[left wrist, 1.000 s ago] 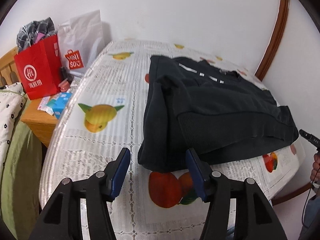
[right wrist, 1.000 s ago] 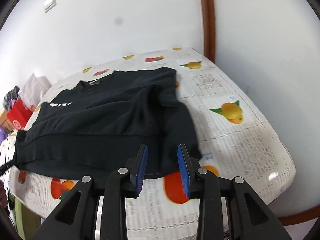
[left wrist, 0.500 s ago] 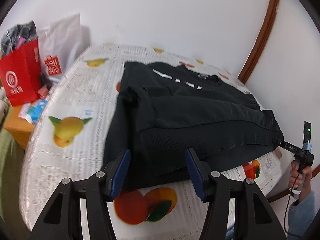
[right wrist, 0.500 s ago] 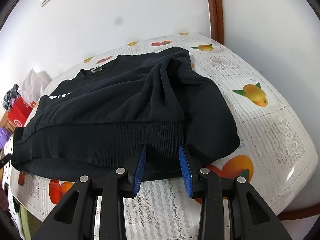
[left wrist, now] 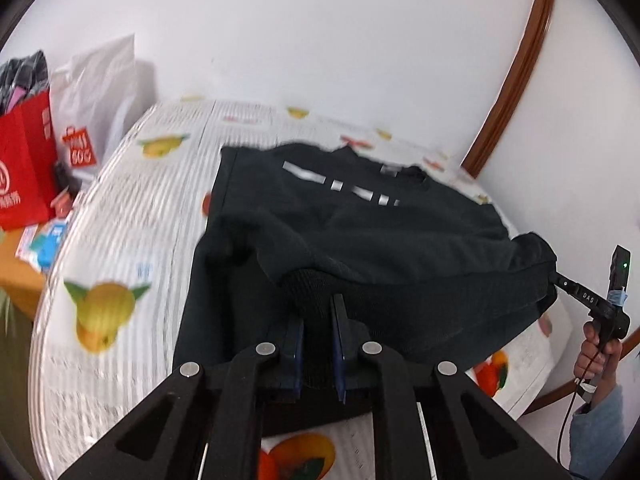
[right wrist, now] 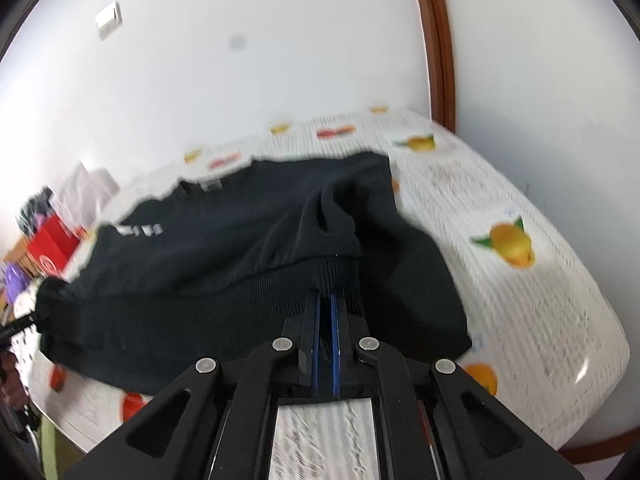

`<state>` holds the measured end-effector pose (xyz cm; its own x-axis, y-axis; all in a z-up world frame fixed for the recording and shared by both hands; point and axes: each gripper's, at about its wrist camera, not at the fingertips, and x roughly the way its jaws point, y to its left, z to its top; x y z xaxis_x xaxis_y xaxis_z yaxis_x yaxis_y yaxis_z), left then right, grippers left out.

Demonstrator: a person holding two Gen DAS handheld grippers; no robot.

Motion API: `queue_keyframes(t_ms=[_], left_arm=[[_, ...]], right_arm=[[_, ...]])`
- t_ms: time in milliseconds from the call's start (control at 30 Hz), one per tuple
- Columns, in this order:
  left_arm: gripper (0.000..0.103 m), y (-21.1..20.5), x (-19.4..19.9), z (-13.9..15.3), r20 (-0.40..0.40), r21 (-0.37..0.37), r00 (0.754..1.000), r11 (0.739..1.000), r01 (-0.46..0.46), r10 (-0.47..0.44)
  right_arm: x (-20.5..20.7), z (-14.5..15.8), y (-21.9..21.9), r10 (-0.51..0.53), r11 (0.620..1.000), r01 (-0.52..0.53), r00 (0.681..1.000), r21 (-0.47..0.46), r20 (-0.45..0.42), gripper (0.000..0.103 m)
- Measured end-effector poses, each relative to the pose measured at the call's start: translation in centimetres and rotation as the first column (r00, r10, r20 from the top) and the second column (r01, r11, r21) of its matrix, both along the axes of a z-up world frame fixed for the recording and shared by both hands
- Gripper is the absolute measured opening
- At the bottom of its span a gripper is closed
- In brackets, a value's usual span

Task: Fold small clothes

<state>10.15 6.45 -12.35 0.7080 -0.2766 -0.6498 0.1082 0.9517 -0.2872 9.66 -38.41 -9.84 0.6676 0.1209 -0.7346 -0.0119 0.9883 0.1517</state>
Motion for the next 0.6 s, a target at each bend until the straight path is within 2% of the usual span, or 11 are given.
queue_keyframes(t_ms=[100,233,400,600], left_arm=[[0.011,-0.1,1.3,1.3,0.028,0.004,1.0,1.0,-0.003,0.003],[0.011,0.2,4.0,2.4,0.043,-0.015,0.999,1.0,-0.022,0.023],[0.011,0.7,7.7,2.7,0.025,-0.036,0.998,0.998,-0.055,0.056],[0.011,0.8,11.7,1.5,-0.034,-0.022,0.996,0.997,-0.079,0.078]], right_arm=[[1.4,1.9,0.1,-0.001,1.0,0.0,0.999,0.026,0.045,0.004],[4.1,3.1,0.4,-0.023,0.998,0.019,0.998,0.061,0.065,0.004],[7.7,2.8,0.8,-0.042,0.996,0.038,0.998,0.078,0.054,0.004],[11.4,1.1,1.3,-0.053,0.996,0.052,0.998,0.078,0.016,0.004]])
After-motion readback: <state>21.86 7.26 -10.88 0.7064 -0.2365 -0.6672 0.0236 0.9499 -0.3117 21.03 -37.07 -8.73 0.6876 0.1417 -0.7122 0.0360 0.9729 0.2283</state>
